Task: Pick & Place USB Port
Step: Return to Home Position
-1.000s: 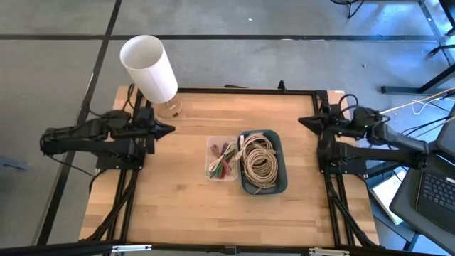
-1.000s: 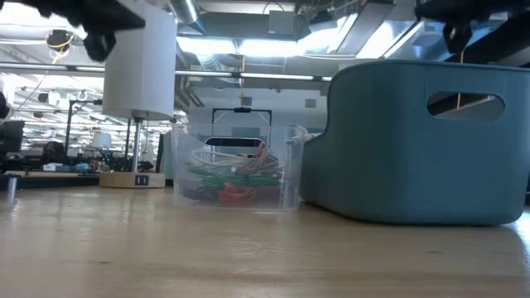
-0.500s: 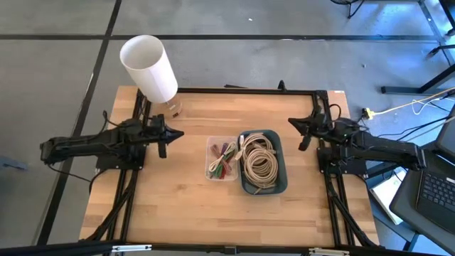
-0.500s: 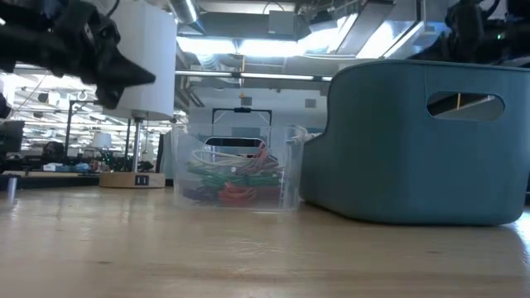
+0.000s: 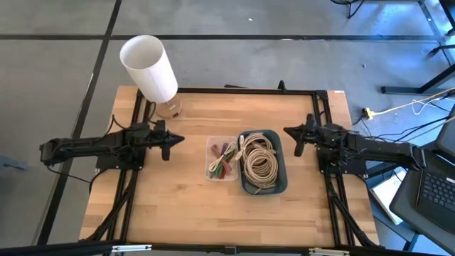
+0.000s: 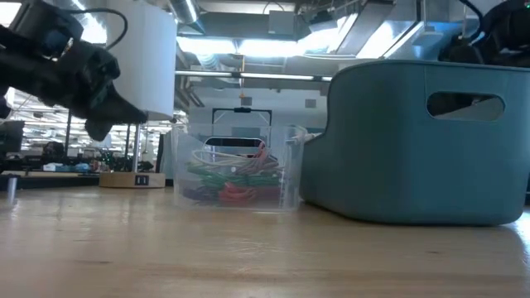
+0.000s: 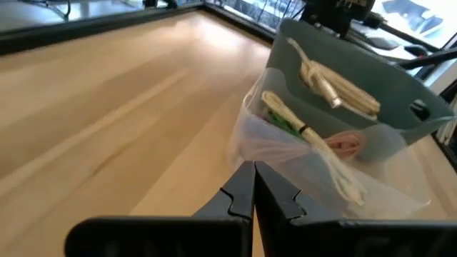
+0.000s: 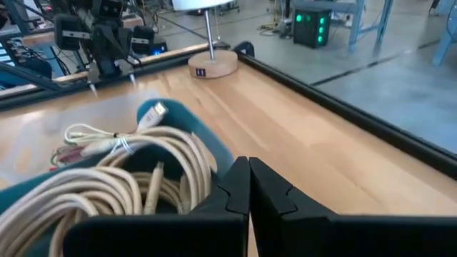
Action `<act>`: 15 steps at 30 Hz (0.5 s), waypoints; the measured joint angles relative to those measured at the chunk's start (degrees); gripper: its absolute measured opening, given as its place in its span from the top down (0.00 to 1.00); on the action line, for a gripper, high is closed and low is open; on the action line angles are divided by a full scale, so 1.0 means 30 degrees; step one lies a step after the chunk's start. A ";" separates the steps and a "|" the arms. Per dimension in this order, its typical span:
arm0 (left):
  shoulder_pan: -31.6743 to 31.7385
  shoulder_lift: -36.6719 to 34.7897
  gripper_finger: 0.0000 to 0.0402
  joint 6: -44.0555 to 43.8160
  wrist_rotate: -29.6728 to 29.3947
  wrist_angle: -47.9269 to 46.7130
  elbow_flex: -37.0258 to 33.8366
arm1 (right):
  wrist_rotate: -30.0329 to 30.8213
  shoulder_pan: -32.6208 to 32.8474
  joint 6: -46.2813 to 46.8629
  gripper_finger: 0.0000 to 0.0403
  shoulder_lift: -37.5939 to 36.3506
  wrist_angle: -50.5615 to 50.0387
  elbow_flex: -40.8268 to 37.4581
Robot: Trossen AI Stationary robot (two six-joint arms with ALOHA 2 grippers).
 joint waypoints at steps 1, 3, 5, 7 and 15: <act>0.0000 0.0002 1.00 -0.0068 -0.0023 0.0005 -0.0180 | 0.0000 0.0000 0.0006 1.00 0.0000 -0.0020 -0.0123; 0.0009 0.0088 1.00 -0.0395 -0.0088 0.0510 -0.0503 | -0.0003 0.0000 0.0171 1.00 0.0000 0.0016 -0.0403; 0.0007 0.0485 1.00 -0.0474 -0.0205 0.0654 -0.0542 | -0.0004 0.0000 0.0533 1.00 0.0000 -0.0016 -0.0662; -0.0001 0.0810 1.00 -0.0501 -0.0406 0.0637 -0.0542 | -0.0003 0.0004 0.0863 1.00 0.0011 -0.0308 -0.0840; -0.0036 0.1965 1.00 -0.1839 0.0190 0.0696 -0.0549 | -0.0007 0.0000 0.1436 1.00 0.0503 -0.0595 -0.1297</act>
